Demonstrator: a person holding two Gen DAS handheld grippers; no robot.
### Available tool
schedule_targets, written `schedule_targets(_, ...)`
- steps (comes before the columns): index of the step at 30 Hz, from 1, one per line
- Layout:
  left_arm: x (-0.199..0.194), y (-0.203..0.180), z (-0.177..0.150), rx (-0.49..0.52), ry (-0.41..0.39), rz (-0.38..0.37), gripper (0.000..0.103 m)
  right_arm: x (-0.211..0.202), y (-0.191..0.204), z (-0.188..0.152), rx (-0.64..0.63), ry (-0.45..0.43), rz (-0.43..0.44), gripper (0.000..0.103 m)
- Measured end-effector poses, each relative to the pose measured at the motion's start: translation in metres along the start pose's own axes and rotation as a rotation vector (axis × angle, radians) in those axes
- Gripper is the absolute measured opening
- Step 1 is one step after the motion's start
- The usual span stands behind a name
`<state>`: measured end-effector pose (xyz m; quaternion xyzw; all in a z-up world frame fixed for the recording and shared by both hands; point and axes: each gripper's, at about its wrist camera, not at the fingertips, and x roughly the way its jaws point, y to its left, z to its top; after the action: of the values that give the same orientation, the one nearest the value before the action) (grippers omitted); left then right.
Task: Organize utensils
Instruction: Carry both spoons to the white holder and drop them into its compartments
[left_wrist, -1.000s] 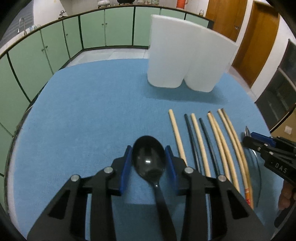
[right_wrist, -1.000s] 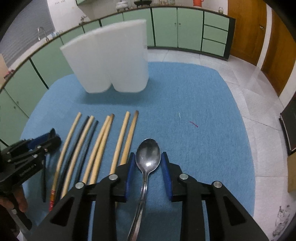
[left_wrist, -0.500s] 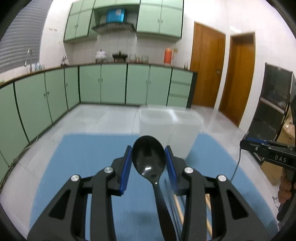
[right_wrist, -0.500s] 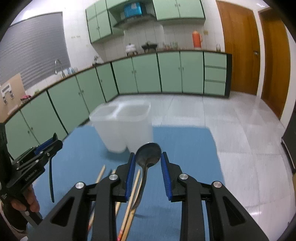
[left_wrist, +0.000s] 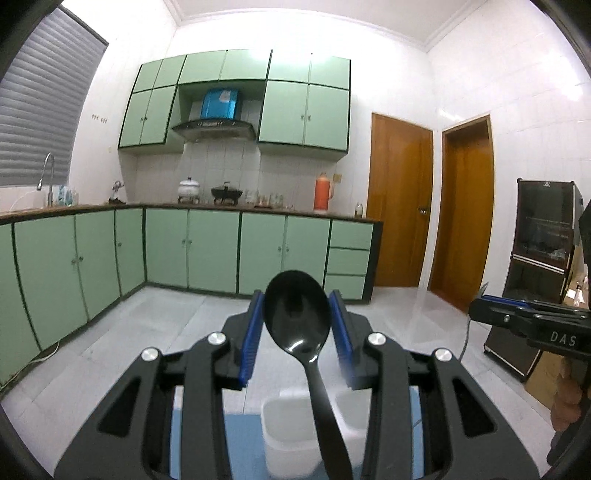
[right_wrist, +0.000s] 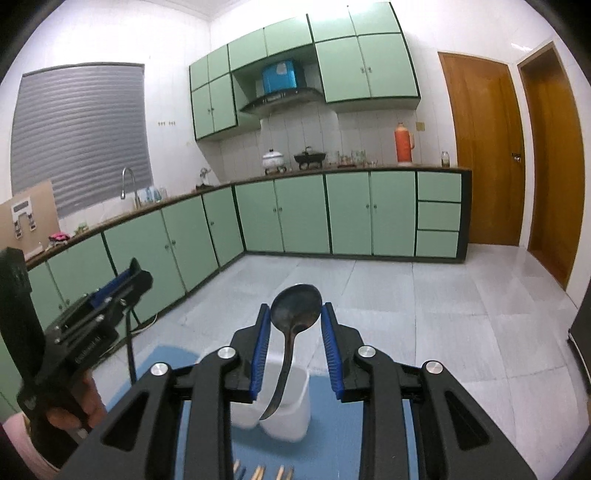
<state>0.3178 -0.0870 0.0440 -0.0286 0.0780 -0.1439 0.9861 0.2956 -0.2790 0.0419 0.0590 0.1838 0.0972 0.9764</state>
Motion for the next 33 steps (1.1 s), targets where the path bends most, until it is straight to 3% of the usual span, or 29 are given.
schedule_targets(6,0.046,0.006,0.000,-0.035,-0.007,-0.002,0.034,0.046,-0.002,0.010,0.010,0.004,-0.027,0.028)
schedule_targets(13,0.088,0.015,-0.038,-0.015,0.063,0.027,0.034,0.099,0.005,-0.018,-0.019,0.085,-0.044,0.028)
schedule_targets(28,0.093,0.040,-0.093,-0.021,0.181,-0.004,0.034,0.126,0.010,-0.088,-0.031,0.201,-0.026,0.028)
schedule_targets(33,0.083,0.048,-0.083,-0.068,0.139,-0.032,0.032,0.121,0.008,-0.087,-0.030,0.189,-0.024,0.028)
